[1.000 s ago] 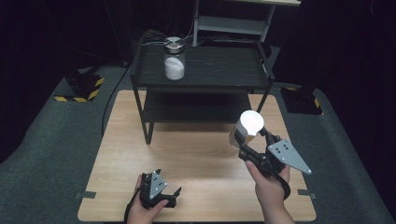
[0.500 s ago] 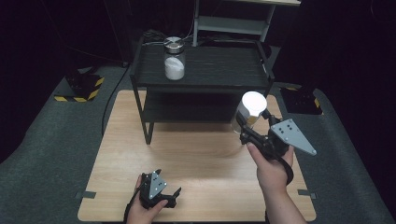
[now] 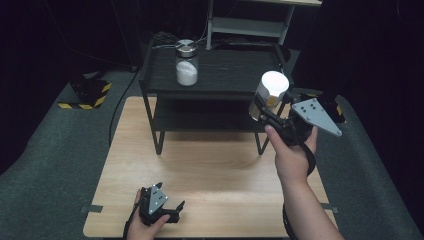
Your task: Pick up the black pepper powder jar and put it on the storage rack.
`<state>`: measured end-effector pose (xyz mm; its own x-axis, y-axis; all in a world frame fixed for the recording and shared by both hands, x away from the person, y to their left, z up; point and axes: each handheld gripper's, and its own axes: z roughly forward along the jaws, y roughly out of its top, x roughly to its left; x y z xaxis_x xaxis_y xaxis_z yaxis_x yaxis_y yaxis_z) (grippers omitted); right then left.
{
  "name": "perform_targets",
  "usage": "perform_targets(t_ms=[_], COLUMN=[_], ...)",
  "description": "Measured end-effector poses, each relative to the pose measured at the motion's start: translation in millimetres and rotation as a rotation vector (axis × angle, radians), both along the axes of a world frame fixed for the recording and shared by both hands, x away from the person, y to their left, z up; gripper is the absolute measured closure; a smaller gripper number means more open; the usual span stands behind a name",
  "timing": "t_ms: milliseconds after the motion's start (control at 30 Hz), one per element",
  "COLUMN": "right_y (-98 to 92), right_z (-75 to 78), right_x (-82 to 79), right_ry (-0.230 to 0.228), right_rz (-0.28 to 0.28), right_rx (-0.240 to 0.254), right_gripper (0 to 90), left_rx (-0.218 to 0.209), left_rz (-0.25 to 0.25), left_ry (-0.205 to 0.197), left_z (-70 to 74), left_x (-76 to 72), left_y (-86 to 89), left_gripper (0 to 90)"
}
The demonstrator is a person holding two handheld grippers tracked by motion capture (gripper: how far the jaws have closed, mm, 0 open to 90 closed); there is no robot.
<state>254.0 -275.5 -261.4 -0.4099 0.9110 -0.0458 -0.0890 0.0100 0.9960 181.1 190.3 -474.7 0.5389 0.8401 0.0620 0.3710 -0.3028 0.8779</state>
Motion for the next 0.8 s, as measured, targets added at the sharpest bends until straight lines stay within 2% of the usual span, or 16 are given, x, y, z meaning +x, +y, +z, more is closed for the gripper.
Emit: perform_targets(t_ms=[267,567,800], right_y=[6.2,21.5,35.3], right_z=[17.4,40.7,51.3], right_x=[17.5,39.6,54.8], right_ry=[0.007,0.016,0.024], right_rz=[-0.017,-0.040,-0.057], right_rx=[-0.007,-0.033,-0.057], right_gripper=[31.0,31.0,31.0], left_rx=[-0.010,0.002,0.007], left_rz=[0.014,-0.016,-0.025], left_ry=[0.007,0.005,0.003], left_z=[0.0,0.5,0.6], left_x=[-2.0,-2.2,-2.9], left_y=[8.7,11.1,10.8], left_gripper=[0.7,0.7,0.7])
